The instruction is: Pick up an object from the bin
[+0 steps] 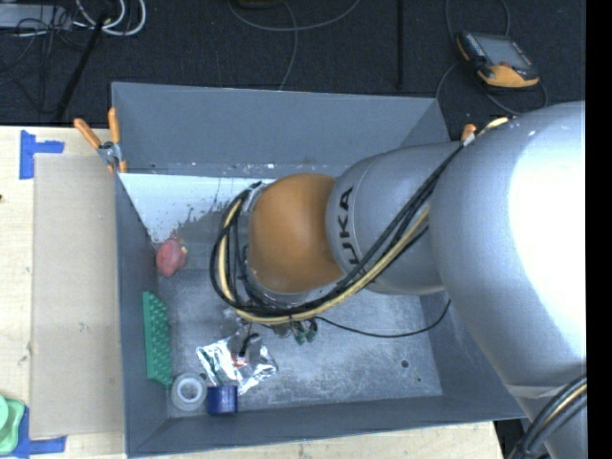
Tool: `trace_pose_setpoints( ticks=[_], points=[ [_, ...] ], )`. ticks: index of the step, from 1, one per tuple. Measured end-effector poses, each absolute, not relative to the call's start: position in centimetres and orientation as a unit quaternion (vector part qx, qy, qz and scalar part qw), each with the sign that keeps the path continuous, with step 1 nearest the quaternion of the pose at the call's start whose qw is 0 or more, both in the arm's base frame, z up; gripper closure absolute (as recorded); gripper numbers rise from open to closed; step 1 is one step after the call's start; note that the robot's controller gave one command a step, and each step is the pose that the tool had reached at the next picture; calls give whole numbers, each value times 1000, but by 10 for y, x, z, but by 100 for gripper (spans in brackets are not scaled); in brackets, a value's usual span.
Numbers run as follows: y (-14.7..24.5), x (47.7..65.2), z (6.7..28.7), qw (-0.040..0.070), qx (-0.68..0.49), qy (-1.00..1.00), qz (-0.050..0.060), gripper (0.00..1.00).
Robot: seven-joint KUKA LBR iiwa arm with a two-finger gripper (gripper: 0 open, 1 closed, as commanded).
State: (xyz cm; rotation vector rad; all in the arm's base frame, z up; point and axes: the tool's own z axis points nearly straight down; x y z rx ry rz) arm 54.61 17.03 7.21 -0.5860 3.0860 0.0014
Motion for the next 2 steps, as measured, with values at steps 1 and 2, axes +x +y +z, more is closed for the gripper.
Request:
trace_pose_setpoints(
  ticks=[1,2],
  points=[
    [131,556,110,2,-209,978,-1,100],
    [132,559,215,5,-199,980,0,100]
  ],
)
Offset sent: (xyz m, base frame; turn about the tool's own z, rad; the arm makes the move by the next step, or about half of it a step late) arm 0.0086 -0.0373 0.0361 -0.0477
